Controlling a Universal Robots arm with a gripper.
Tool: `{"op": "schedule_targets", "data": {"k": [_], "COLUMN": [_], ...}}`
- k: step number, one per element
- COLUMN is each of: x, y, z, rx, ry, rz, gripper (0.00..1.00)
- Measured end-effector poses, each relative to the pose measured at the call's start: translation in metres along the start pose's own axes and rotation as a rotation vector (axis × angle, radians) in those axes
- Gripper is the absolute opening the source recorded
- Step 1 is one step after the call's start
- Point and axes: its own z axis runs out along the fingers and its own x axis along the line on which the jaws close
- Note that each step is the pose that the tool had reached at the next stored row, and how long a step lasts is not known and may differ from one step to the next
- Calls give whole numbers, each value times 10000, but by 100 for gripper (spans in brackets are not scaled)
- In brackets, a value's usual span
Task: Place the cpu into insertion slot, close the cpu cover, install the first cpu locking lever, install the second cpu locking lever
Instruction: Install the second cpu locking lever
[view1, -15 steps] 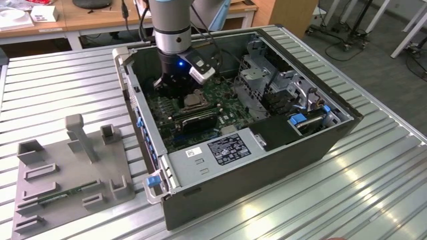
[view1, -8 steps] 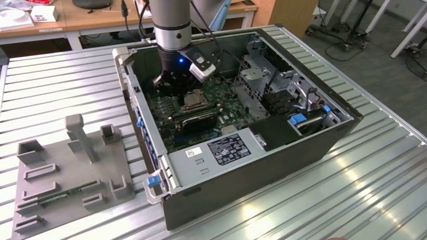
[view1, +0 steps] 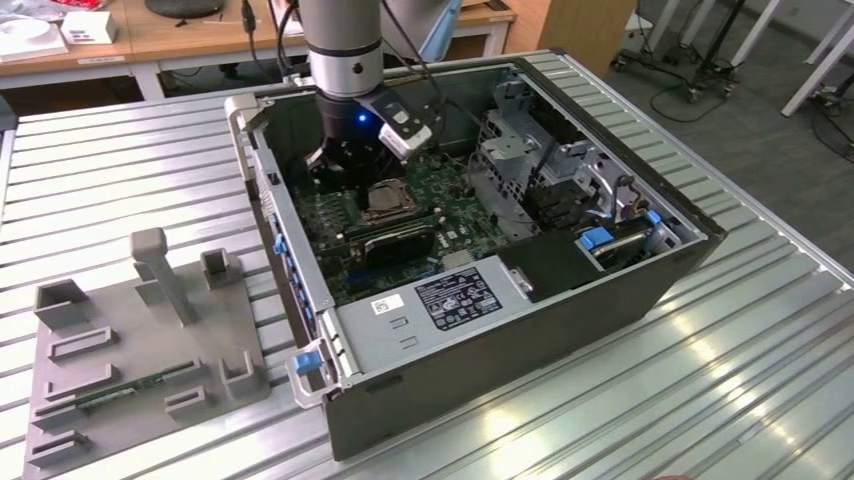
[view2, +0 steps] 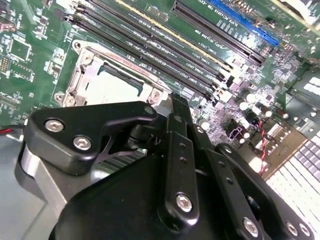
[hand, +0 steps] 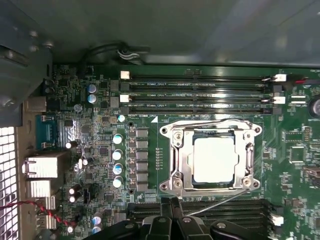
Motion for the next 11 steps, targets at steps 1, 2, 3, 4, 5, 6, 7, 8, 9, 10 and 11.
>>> {"op": "schedule_targets", "data": {"k": [1,2,3,4,5,6,7,8,9,10,11], "x": [-2,-5,-8,-11,-13,-17,-20,-22,-25,-29,-32], "y": [-1,-2,-3,-4,-5,-6,-7,-8,-8,-9,-9], "z": [-21,-45,-67,-90,-110,-126,-139,-151,-161,-174,-187], "rx": [1,-1,-2,0,-1,0,-1,0,-1,0,0], "ry": [0,0,-1,0,1,0,0,0,0,0,0], "rz": [0,0,0,-1,0,-1,-1,-1,0,-1,-1], "gripper": [11,11,11,11,11,11,11,11,11,11,11]}}
